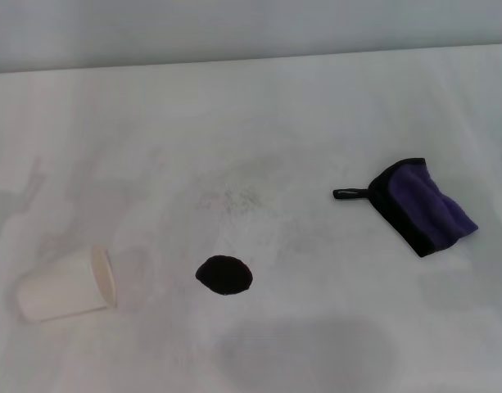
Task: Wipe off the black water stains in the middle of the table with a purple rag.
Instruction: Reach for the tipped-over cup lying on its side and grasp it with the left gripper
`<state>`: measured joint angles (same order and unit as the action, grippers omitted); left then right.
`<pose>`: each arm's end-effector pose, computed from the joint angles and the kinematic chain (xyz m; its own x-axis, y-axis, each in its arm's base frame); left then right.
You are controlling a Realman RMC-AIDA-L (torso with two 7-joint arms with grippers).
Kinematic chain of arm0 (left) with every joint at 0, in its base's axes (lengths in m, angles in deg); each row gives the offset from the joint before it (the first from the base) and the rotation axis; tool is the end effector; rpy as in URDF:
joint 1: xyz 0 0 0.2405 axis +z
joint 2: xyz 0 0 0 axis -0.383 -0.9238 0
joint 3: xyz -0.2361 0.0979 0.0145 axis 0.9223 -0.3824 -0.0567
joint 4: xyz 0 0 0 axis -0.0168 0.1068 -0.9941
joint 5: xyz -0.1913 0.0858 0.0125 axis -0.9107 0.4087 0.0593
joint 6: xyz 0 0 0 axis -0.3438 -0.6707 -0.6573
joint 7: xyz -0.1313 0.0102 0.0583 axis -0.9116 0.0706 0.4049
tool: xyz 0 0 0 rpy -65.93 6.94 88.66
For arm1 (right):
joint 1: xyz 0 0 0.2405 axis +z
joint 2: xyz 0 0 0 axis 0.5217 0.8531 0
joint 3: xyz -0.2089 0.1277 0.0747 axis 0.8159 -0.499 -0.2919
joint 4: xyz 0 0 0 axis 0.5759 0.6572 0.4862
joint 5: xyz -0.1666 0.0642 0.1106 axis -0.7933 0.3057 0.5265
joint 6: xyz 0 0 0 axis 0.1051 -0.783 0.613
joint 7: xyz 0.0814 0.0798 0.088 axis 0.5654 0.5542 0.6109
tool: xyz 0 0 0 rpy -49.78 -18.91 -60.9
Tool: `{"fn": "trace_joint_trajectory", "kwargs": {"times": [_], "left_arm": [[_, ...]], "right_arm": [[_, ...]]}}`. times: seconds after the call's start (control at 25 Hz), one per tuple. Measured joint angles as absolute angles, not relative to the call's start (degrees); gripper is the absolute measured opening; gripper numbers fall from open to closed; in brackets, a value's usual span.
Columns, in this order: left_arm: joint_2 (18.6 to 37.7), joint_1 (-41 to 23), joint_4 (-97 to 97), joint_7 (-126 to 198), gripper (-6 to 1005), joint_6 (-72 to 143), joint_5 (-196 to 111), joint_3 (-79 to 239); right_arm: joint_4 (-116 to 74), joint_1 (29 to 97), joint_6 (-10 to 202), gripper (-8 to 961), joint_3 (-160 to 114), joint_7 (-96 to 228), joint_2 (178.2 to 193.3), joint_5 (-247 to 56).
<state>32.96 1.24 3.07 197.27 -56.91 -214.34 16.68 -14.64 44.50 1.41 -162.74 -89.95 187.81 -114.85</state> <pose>-0.3257 0.2984 0.0198 0.6312 -0.2475 0.7351 0.7000 -0.2266 -0.6773 0.3928 0.2453 0.0694 0.6201 0.1843 -0.7626 -0.7717 -0.0317 -0.6352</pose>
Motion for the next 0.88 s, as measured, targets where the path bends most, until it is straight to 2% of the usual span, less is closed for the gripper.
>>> {"fn": "trace_joint_trajectory", "kwargs": {"times": [0.88], "left_arm": [[32.83, 0.82, 2.87, 197.46, 877, -56.22, -214.63, 17.0]], "right_arm": [[-14.0, 44.71, 0.72, 875, -162.83, -90.56, 187.9, -114.43]]}}
